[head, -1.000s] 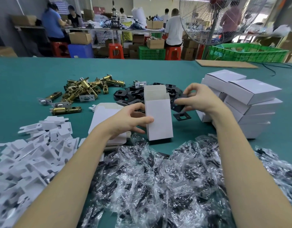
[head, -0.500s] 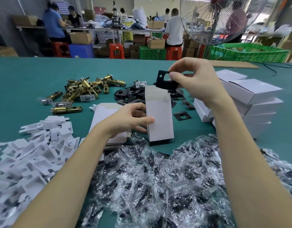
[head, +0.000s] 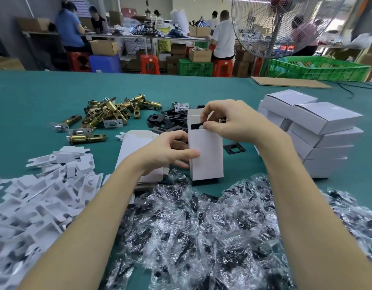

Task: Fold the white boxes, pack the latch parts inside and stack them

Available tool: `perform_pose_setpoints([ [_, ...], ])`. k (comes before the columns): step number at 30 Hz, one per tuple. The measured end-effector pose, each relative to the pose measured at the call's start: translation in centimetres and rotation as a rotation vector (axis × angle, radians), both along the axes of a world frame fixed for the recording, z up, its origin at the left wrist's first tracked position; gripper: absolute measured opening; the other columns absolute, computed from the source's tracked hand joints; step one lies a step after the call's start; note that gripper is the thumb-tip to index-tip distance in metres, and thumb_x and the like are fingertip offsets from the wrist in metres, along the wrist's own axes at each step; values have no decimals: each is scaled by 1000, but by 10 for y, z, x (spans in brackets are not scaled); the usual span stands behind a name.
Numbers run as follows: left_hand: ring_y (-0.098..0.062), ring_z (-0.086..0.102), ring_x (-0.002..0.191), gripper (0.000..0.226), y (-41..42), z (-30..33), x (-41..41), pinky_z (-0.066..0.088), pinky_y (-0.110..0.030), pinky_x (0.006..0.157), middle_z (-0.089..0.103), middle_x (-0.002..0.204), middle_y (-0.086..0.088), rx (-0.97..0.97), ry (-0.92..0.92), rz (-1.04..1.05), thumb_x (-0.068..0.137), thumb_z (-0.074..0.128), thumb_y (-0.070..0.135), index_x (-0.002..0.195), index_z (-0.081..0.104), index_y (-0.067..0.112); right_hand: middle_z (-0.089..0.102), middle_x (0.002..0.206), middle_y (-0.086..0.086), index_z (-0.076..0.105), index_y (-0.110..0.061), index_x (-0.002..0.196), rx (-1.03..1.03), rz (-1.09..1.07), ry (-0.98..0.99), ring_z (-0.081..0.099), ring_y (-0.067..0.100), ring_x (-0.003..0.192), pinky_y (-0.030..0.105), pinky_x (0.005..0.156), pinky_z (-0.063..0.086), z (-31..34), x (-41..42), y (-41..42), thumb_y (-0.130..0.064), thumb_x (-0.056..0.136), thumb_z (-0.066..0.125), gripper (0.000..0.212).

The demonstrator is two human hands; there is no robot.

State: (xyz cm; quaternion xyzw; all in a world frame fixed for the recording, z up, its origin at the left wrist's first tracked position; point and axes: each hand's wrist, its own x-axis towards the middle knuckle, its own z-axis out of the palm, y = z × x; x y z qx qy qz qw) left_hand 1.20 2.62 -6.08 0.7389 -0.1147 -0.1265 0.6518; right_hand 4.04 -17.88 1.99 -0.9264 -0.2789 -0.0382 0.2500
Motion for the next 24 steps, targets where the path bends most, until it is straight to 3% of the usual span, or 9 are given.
perform_pose_setpoints([
  [2, -30, 76, 96, 37, -1, 0, 0, 62, -31, 74, 76, 107, -13, 0, -3, 0, 87, 79, 14, 120, 64, 8, 71, 89, -17, 61, -37, 89, -64, -25, -7, 61, 8, 87, 37, 86, 52, 1, -1, 2, -24, 95, 60, 15],
  [4, -30, 76, 97, 37, 0, 1, 0, 62, -32, 74, 76, 107, -12, 6, -3, -3, 87, 79, 14, 120, 64, 8, 69, 88, -19, 60, -37, 88, -102, -31, -15, 59, 7, 86, 40, 89, 53, 3, -2, 4, -25, 95, 57, 14],
  [10, -28, 76, 97, 37, -1, 3, -1, 62, -32, 74, 76, 108, -13, 8, -9, -5, 88, 78, 13, 121, 64, 8, 68, 89, -20, 63, -35, 91, -159, -11, 18, 57, -2, 82, 32, 80, 50, 8, -6, 1, -23, 98, 54, 16],
  [13, -26, 76, 97, 37, -1, 2, 0, 62, -32, 74, 75, 110, -15, 19, -30, -1, 88, 78, 13, 121, 64, 8, 74, 94, -9, 67, -28, 93, -100, -10, -14, 62, 5, 85, 15, 72, 45, 9, -7, -1, -17, 97, 56, 16],
  [17, -20, 73, 101, 32, 0, 1, 3, 62, -36, 81, 76, 107, -4, 139, -174, 40, 88, 79, 16, 118, 67, 19, 77, 92, -9, 71, -20, 95, 44, 19, -48, 69, 12, 93, 31, 90, 54, 14, -11, -7, -10, 95, 57, 17],
  [21, -17, 72, 99, 28, 3, -3, 6, 58, -38, 94, 75, 104, 4, 242, -322, 148, 88, 79, 15, 112, 66, 25, 76, 85, -8, 73, -21, 92, 234, -65, -172, 70, 10, 86, 28, 79, 57, 19, -11, -15, -12, 93, 57, 18],
  [22, -15, 72, 99, 28, 4, -5, 6, 57, -37, 94, 75, 104, 7, 249, -322, 152, 88, 78, 17, 111, 66, 27, 76, 80, -7, 73, -22, 91, 176, -111, -139, 71, 10, 81, 26, 74, 57, 20, -9, -20, -16, 93, 58, 17],
  [24, -12, 72, 100, 27, 5, -6, 7, 57, -34, 94, 75, 105, 9, 237, -291, 139, 89, 78, 18, 110, 65, 29, 77, 75, -9, 75, -22, 92, -91, -153, 129, 74, 11, 74, 23, 66, 56, 20, -7, -32, -26, 95, 62, 13],
])
